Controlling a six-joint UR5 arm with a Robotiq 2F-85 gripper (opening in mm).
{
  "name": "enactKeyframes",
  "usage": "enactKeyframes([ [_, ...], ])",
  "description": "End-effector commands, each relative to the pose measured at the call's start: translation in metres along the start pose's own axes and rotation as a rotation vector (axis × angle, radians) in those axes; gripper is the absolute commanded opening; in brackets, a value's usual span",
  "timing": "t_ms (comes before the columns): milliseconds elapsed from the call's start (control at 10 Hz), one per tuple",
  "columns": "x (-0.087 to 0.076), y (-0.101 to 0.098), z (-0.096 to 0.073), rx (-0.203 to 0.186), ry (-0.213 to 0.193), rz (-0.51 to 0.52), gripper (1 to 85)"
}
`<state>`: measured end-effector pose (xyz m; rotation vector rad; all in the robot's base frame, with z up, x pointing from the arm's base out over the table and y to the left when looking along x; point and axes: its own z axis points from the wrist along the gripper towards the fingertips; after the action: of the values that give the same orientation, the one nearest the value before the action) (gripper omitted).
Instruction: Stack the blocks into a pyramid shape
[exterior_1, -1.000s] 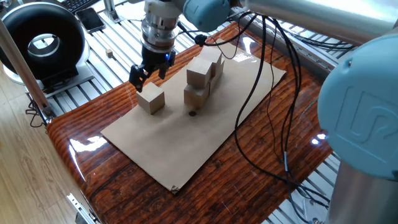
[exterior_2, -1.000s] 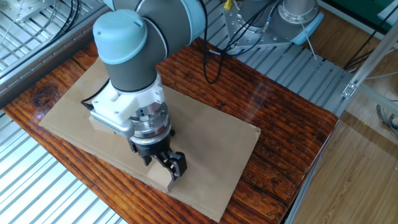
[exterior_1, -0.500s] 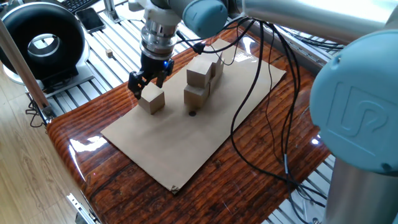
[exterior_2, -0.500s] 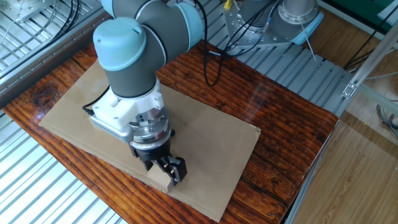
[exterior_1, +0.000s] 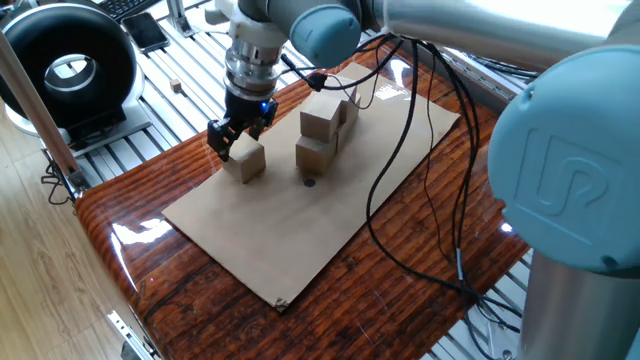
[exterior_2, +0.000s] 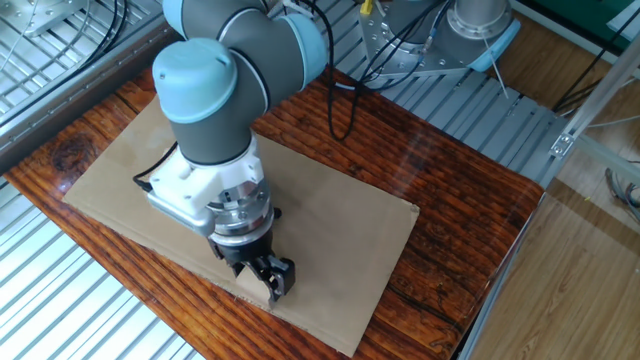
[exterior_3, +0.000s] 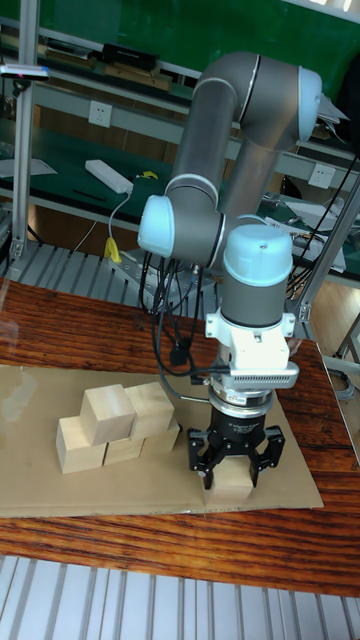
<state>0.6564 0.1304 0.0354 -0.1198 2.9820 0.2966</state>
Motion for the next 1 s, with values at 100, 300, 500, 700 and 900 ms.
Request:
enactKeyframes([
  [100, -0.001, -0.001, -0.001, 0.007, 0.005, 0.031, 52.0],
  [300, -0.002, -0.005, -0.013, 0.019, 0.024, 0.038, 41.0],
  [500, -0.003, 0.000, -0.028, 0.015, 0.043, 0.052, 35.0],
  [700, -0.001, -0.001, -0.051, 0.016, 0.083, 0.056, 29.3],
  [900, 0.004, -0.011, -0.083, 0.022, 0.129, 0.026, 28.0],
])
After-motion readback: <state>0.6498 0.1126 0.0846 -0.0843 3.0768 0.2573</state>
